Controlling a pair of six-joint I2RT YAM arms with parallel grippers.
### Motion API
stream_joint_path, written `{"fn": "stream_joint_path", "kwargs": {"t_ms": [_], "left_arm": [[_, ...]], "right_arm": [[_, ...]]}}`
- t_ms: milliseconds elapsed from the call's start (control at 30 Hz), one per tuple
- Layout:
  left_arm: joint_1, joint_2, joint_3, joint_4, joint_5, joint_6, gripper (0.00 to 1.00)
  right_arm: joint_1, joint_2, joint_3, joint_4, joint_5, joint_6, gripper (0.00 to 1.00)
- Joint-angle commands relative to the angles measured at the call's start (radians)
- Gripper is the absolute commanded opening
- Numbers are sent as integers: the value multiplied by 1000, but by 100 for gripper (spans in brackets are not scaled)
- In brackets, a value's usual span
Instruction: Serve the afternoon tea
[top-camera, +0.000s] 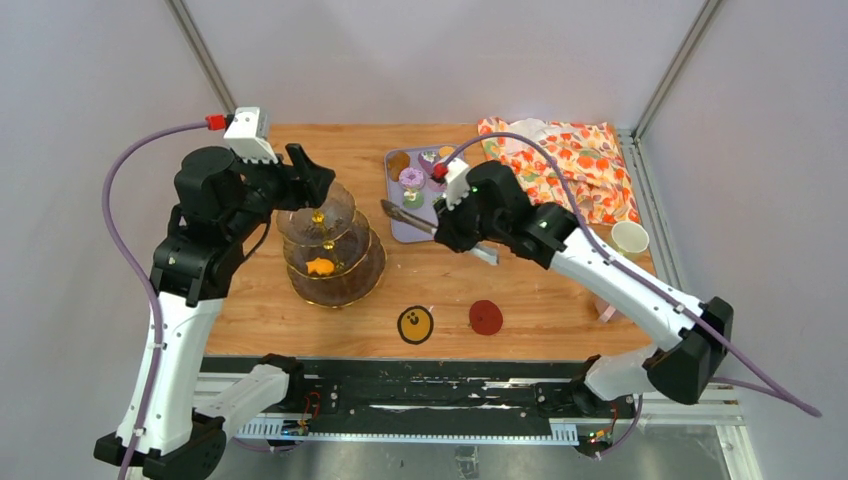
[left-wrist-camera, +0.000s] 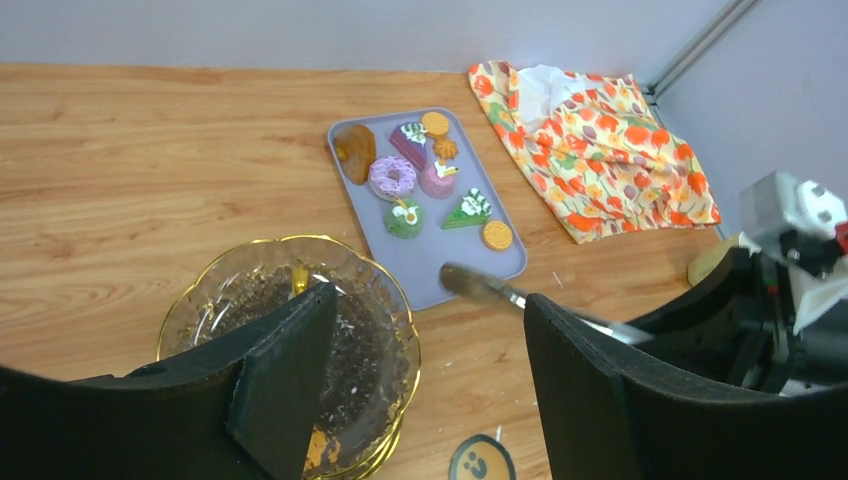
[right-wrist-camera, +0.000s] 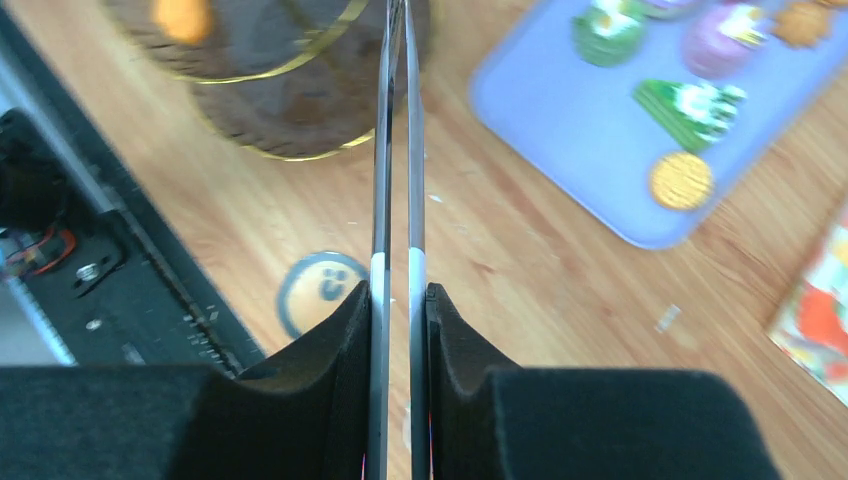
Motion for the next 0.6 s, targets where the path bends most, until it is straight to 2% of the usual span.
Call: {"fn": "stream_joint_path", "kwargs": {"t_ms": [0, 167, 333, 567], "left_arm": [[-6, 5, 20, 31, 12, -3, 73], [-6, -12, 5, 62, -2, -21, 73], [-6, -29, 8, 74, -8, -25, 73], [-5, -55, 16, 64, -24, -15, 73]], "right_arm": [[-153, -52, -64, -36, 60, 3, 0], [-305, -1, -74, -54, 76, 19, 1], [-351, 131, -13, -52, 134, 3, 1], [-406, 300, 88, -45, 137, 22, 1]]}}
